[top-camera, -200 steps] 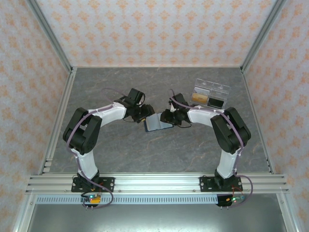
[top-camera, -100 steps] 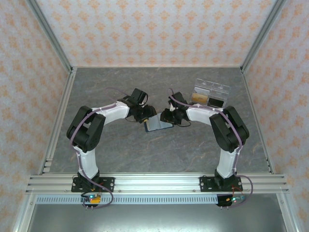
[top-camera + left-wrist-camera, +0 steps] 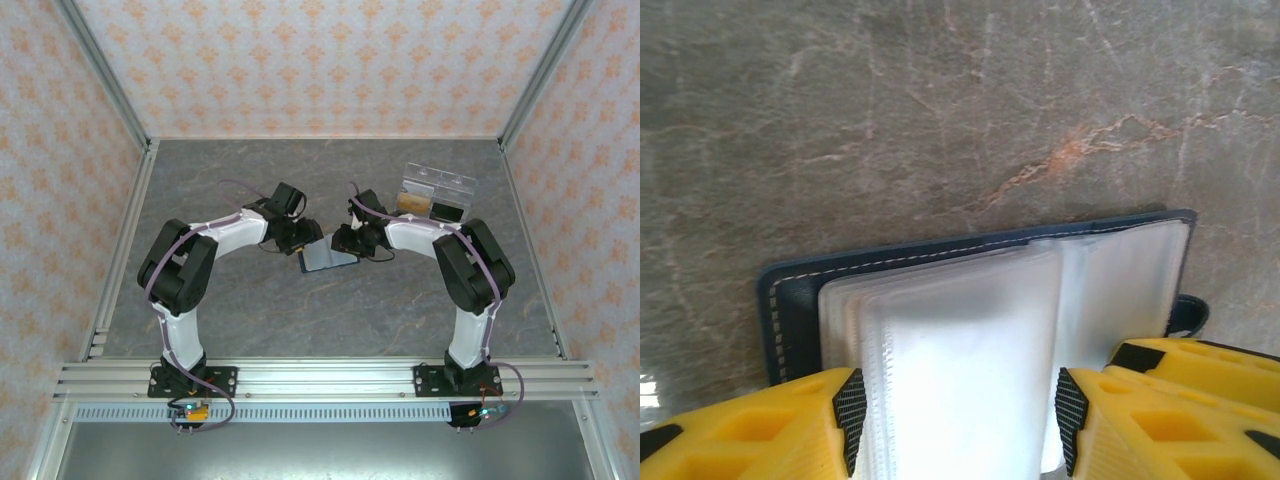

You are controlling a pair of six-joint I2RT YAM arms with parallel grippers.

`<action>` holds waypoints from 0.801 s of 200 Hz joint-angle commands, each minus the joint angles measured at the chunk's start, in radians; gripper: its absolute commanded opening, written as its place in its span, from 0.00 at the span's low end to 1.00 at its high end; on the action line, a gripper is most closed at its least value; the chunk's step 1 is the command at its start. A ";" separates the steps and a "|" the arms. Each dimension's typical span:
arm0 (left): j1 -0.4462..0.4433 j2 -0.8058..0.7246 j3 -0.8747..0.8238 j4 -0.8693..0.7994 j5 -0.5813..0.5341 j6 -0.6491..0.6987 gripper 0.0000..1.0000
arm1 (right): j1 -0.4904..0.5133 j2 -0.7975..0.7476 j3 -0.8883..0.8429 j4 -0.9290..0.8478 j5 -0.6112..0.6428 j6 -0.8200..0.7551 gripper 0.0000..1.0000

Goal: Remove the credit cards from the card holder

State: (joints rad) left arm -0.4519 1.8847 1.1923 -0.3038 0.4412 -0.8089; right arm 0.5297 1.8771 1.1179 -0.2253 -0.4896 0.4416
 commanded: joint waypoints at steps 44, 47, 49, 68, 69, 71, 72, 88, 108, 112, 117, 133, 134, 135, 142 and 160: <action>-0.010 -0.019 0.005 -0.035 -0.037 0.024 0.56 | 0.000 0.064 0.012 -0.074 0.053 -0.012 0.36; -0.010 -0.018 0.005 -0.033 -0.034 0.024 0.55 | 0.001 0.064 0.013 -0.073 0.053 -0.013 0.36; -0.011 -0.018 0.006 -0.031 -0.031 0.024 0.55 | 0.001 0.064 0.013 -0.073 0.053 -0.012 0.36; -0.014 -0.013 0.006 -0.011 -0.006 0.024 0.50 | 0.001 0.068 0.014 -0.076 0.053 -0.012 0.36; -0.014 -0.012 0.006 -0.010 -0.004 0.024 0.49 | 0.000 0.068 0.014 -0.076 0.054 -0.013 0.36; -0.014 -0.013 0.006 -0.008 -0.004 0.024 0.49 | 0.001 0.068 0.014 -0.076 0.053 -0.013 0.36; -0.015 -0.012 0.007 -0.007 -0.002 0.024 0.49 | 0.002 0.067 0.014 -0.076 0.053 -0.012 0.36; -0.017 -0.010 0.011 -0.008 -0.004 0.024 0.45 | 0.001 0.069 0.014 -0.078 0.054 -0.012 0.36; -0.019 -0.004 0.015 -0.010 -0.006 0.025 0.45 | 0.002 0.070 0.016 -0.079 0.054 -0.013 0.36; -0.018 -0.003 0.016 -0.011 -0.006 0.025 0.45 | 0.001 0.069 0.016 -0.079 0.053 -0.013 0.36; -0.018 0.000 0.016 -0.012 -0.006 0.025 0.45 | 0.001 0.069 0.016 -0.079 0.054 -0.013 0.36; -0.019 0.006 0.017 -0.015 -0.009 0.022 0.48 | 0.001 0.071 0.016 -0.080 0.054 -0.013 0.36; -0.019 0.006 0.018 -0.016 -0.010 0.022 0.48 | 0.002 0.070 0.016 -0.080 0.054 -0.013 0.36; -0.019 0.007 0.017 -0.016 -0.010 0.022 0.48 | 0.001 0.070 0.016 -0.081 0.054 -0.013 0.36; -0.019 0.010 0.017 -0.016 -0.010 0.022 0.49 | 0.001 0.070 0.017 -0.082 0.054 -0.013 0.36; -0.020 0.016 0.018 -0.020 -0.012 0.021 0.51 | 0.002 0.072 0.017 -0.083 0.055 -0.013 0.36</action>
State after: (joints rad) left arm -0.4648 1.8858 1.1923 -0.3183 0.4370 -0.8028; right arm 0.5297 1.8946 1.1431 -0.2432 -0.4904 0.4416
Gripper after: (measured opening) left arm 0.500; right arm 0.358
